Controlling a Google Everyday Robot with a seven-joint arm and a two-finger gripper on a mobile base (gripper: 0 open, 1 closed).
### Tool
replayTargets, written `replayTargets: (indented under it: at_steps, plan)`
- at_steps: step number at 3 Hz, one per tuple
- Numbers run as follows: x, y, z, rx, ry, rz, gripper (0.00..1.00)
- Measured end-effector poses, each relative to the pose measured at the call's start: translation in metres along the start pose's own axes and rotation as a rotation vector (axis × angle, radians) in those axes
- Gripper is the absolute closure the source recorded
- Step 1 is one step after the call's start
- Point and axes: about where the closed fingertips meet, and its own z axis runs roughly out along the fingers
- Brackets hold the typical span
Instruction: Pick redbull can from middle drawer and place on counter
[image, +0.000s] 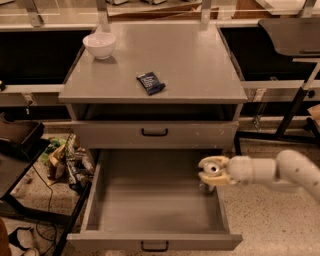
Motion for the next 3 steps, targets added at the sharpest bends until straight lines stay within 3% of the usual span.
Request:
replayTargets:
  at_steps: [1, 2, 3]
  plan:
    - [-0.101, 0.002, -0.067, -0.025, 0.013, -0.022, 1.0]
    - [-0.197, -0.01, -0.102, -0.062, 0.017, -0.04, 1.0]
    - [-0.283, -0.03, -0.106, -0.089, -0.018, -0.046, 1.0]
